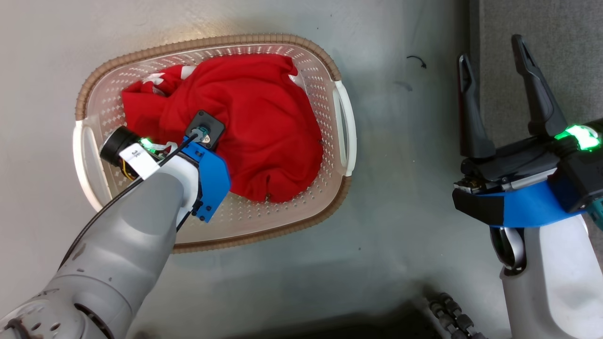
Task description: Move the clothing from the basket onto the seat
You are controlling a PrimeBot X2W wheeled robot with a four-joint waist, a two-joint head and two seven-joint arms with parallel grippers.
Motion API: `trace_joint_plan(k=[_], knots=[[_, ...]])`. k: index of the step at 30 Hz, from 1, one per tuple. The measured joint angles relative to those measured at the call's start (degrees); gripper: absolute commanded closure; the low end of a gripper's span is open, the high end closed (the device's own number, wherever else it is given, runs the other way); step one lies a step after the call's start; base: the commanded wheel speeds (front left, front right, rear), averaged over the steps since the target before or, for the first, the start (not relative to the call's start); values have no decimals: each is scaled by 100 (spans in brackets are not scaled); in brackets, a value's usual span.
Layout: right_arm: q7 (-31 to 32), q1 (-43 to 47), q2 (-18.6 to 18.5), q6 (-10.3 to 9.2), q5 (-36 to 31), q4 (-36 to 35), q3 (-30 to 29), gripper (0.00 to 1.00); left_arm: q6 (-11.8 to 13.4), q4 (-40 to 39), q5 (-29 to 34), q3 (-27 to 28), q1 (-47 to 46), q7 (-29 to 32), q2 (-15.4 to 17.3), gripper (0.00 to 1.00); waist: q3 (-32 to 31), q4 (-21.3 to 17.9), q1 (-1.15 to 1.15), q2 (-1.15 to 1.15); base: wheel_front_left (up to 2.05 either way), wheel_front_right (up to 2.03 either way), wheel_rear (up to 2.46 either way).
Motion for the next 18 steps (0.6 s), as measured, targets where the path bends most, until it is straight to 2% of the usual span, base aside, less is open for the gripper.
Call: trace_joint_plan(k=[9,18], knots=[[0,-35,0,0,38,83,23,0,0,-7,-93,-101,-25,-493,-131,100,-276,57,0,0,0,0,0],[0,-58,1,0,69,272,86,0,0,-120,-341,-101,83,-1210,-260,100,-855,242,-1,0,0,0,0]])
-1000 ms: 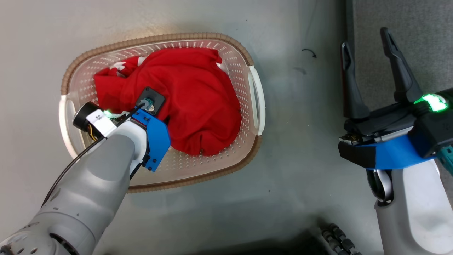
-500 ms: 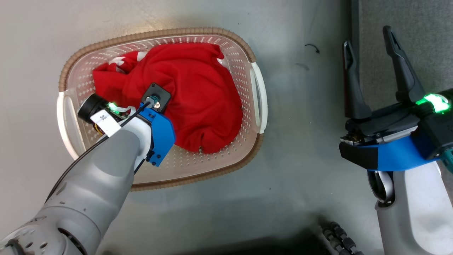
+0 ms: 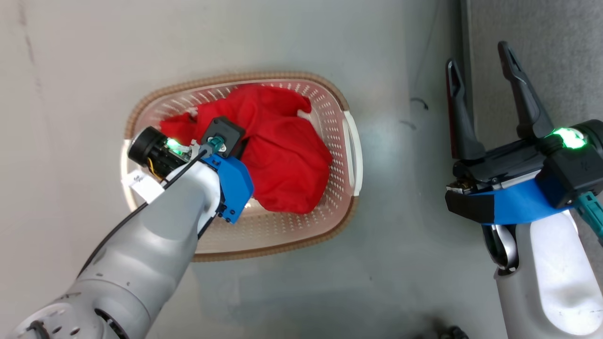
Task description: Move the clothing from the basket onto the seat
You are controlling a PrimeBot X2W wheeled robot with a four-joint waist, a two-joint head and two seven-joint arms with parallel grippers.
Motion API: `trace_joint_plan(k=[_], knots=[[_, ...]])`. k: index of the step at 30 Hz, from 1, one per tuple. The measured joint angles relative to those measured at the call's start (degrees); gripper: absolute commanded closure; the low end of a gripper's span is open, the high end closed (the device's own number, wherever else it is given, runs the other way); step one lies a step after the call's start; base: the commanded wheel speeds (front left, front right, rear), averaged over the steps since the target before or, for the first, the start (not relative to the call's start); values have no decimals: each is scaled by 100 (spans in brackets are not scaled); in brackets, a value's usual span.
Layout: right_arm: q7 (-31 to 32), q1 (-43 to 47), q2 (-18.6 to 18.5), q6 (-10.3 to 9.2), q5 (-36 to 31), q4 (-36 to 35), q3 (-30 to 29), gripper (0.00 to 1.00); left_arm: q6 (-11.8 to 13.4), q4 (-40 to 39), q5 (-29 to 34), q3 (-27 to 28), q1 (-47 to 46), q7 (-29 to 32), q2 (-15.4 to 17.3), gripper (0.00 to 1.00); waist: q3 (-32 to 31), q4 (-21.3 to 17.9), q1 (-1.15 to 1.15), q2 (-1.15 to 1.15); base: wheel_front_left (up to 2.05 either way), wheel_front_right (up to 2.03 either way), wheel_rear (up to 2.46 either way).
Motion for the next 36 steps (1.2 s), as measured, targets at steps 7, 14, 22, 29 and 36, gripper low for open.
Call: trace_joint_plan(k=[7,14,22,29,36], knots=[[-1,103,0,0,19,194,-3,0,0,-231,-266,165,312,-190,-57,100,-624,157,0,0,0,0,0],[-1,371,1,0,59,358,-47,0,63,-865,-172,791,641,-207,108,100,-1327,300,-1,0,0,0,0],[-1,713,0,0,111,489,-99,0,188,-1649,314,1644,1179,-207,352,100,-2121,403,-1,0,0,0,0],[-1,1005,0,0,179,587,-120,0,236,-2388,850,2382,1524,-207,452,100,-2729,447,-1,0,0,0,0],[-1,1232,0,0,286,649,-75,0,214,-3058,1284,3003,1653,-207,456,100,-3223,417,-1,0,0,0,0]])
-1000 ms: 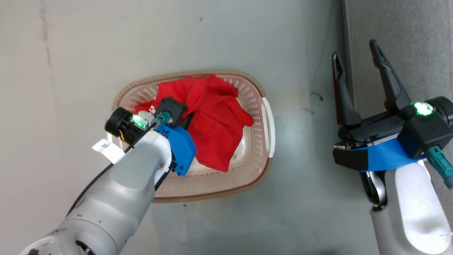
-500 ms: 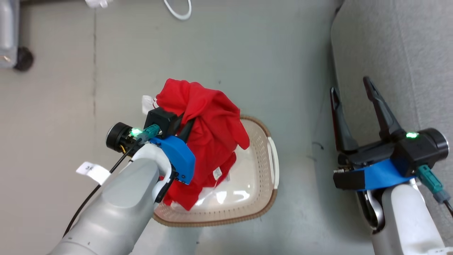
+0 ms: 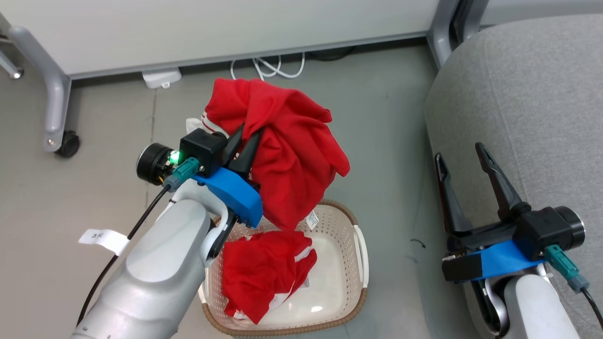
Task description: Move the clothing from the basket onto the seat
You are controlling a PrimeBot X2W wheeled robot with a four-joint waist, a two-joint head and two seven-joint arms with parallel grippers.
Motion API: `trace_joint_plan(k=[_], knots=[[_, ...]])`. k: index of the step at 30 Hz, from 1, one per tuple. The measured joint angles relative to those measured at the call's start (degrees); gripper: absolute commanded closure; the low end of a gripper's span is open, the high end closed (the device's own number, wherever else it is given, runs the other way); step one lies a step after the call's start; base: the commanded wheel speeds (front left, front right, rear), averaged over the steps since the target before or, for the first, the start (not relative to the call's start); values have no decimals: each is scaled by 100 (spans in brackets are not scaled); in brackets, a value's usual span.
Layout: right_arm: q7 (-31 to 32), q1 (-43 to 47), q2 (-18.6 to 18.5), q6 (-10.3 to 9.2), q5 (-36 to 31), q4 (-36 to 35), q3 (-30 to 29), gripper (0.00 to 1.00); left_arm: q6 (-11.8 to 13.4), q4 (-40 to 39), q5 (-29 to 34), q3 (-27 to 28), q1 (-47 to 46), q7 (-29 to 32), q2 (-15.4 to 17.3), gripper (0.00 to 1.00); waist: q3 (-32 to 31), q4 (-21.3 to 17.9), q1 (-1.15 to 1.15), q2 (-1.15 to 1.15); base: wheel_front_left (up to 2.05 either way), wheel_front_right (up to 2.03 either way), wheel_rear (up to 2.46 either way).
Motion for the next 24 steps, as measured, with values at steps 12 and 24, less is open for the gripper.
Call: trace_joint_plan(k=[12,24], knots=[[0,303,0,0,69,59,-15,0,-131,-854,307,287,34,-1,-159,100,-567,-20,0,0,0,0,0],[0,509,0,0,119,62,-56,0,-159,-1541,243,77,85,285,-98,100,-789,34,1,0,0,0,0]])
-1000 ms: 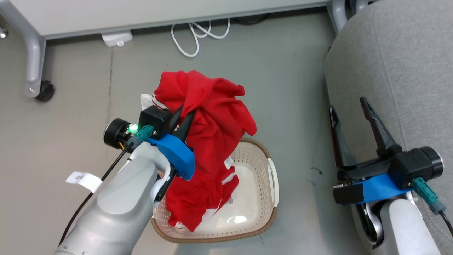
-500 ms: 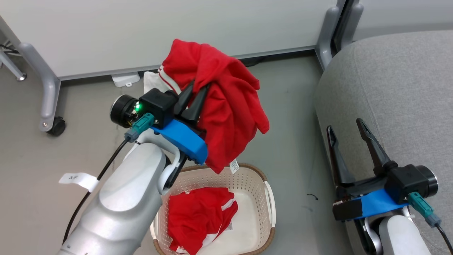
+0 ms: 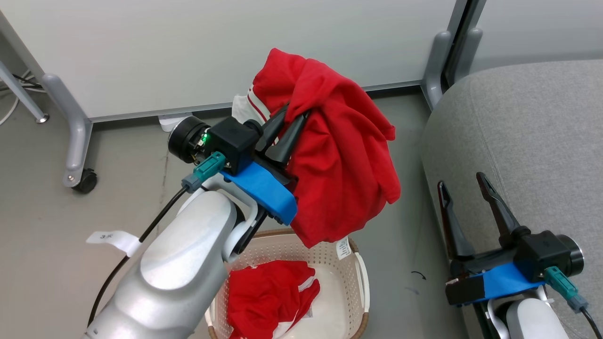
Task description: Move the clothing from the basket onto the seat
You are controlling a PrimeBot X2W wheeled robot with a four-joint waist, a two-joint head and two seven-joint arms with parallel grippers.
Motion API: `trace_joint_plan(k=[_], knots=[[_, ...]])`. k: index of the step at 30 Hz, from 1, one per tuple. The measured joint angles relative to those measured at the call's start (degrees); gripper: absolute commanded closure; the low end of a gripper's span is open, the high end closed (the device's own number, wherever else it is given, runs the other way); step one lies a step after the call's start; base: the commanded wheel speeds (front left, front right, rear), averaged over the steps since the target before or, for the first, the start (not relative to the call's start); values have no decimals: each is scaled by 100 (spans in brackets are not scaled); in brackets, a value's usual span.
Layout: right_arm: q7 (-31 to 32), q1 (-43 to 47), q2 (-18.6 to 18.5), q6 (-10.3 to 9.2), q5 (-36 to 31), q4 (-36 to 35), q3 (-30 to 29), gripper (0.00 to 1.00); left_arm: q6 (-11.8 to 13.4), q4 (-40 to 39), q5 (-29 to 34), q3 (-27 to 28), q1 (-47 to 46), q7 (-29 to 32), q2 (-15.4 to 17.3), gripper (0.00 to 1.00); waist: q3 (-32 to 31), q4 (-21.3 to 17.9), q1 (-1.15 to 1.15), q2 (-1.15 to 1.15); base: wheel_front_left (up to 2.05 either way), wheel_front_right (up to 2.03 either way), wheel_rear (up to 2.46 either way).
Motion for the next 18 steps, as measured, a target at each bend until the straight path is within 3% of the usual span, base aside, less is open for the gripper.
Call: trace_joint_plan(k=[10,18], knots=[[0,-9,0,0,5,-110,63,0,104,-374,-34,-48,144,148,122,100,-38,49,0,0,0,0,0],[-1,-420,-1,0,-125,-338,503,0,156,-434,-49,-71,169,182,183,100,-37,73,0,0,0,0,0]])
